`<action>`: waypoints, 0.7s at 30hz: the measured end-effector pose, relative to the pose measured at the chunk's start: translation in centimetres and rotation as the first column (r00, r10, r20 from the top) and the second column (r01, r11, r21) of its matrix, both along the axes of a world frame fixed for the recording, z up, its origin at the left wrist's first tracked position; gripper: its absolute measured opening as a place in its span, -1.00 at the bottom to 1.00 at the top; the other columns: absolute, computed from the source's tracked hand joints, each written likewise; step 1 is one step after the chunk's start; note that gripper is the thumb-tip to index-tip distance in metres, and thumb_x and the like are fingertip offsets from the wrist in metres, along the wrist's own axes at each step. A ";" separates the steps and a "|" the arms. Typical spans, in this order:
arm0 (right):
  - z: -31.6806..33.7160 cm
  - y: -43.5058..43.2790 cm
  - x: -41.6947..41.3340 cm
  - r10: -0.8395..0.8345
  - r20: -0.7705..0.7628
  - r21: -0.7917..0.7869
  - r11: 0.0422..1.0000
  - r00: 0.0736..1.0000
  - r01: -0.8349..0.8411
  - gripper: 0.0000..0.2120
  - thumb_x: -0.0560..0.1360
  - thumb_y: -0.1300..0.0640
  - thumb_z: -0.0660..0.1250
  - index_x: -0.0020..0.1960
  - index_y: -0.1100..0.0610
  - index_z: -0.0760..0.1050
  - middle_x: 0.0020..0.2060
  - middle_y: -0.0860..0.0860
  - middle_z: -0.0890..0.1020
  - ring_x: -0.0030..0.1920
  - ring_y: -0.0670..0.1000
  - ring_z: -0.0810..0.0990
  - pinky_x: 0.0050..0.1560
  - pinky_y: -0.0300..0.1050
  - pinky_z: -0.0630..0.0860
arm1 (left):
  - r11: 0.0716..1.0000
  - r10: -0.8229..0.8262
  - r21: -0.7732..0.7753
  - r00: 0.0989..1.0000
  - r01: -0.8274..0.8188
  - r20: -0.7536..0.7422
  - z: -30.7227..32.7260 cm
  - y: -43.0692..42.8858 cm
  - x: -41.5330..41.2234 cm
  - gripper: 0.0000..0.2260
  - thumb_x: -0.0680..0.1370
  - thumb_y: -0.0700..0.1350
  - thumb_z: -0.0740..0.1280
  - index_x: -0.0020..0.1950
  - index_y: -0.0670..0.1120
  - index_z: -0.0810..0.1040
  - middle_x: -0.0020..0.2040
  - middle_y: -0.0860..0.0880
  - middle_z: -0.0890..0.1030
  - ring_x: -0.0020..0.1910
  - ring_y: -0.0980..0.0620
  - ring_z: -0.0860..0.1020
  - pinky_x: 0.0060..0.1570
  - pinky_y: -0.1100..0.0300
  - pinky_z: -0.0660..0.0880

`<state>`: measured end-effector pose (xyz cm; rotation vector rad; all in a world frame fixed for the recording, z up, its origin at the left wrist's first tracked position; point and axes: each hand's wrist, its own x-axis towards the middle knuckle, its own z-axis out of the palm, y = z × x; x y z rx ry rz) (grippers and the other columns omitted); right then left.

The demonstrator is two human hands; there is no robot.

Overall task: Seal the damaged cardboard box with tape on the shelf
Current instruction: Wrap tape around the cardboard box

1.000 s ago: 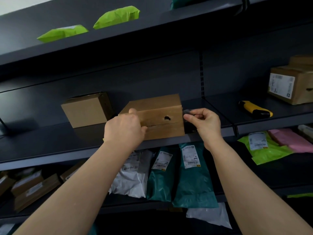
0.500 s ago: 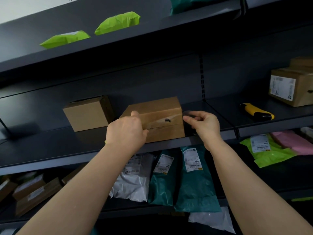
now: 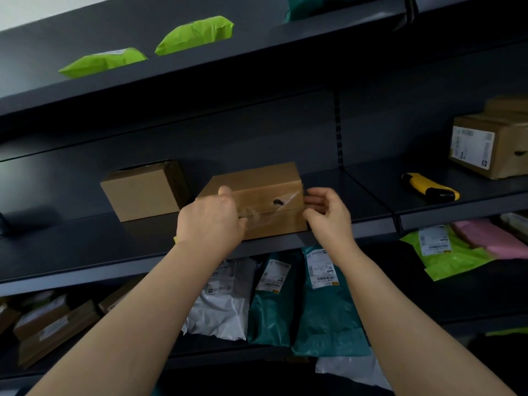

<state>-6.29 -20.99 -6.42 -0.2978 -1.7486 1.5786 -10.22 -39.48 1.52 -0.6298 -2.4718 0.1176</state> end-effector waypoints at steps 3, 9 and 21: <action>0.4 -0.4 0.1 -0.010 0.059 0.068 0.998 0.998 0.006 -0.55 0.39 0.35 0.30 0.22 0.01 0.45 0.09 -0.11 0.58 0.14 -0.09 0.56 0.23 0.02 0.52 | 1.000 0.005 -0.003 1.000 -0.005 -0.012 0.0 -0.2 -0.2 -0.65 0.56 0.16 0.30 0.01 -0.07 0.26 -0.05 -0.09 0.61 -0.05 -0.14 0.59 -0.31 0.10 0.35; 4.3 -1.5 0.6 -0.142 0.056 0.821 0.570 0.988 0.035 -0.05 0.29 0.21 0.42 0.57 0.00 0.04 0.57 -0.05 0.05 0.56 -0.05 -0.14 0.52 0.09 -0.09 | 1.000 0.008 0.001 1.000 -0.008 -0.005 -0.1 -0.5 -0.3 -0.63 0.56 0.17 0.30 -0.02 -0.06 0.22 -0.06 -0.09 0.60 -0.09 -0.12 0.58 -0.33 0.11 0.34; 5.7 1.8 -1.5 -0.038 0.372 0.765 0.578 0.927 -0.283 -0.07 0.27 -0.04 0.61 0.51 -0.18 0.20 0.52 -0.16 0.21 0.52 -0.07 0.11 0.50 0.02 0.15 | 0.998 0.034 -0.040 0.985 -0.041 -0.167 -0.7 -1.4 -0.3 -0.74 0.64 0.12 0.16 0.09 -0.08 0.35 -0.36 0.02 0.37 -0.34 -0.07 0.49 -0.43 0.15 0.27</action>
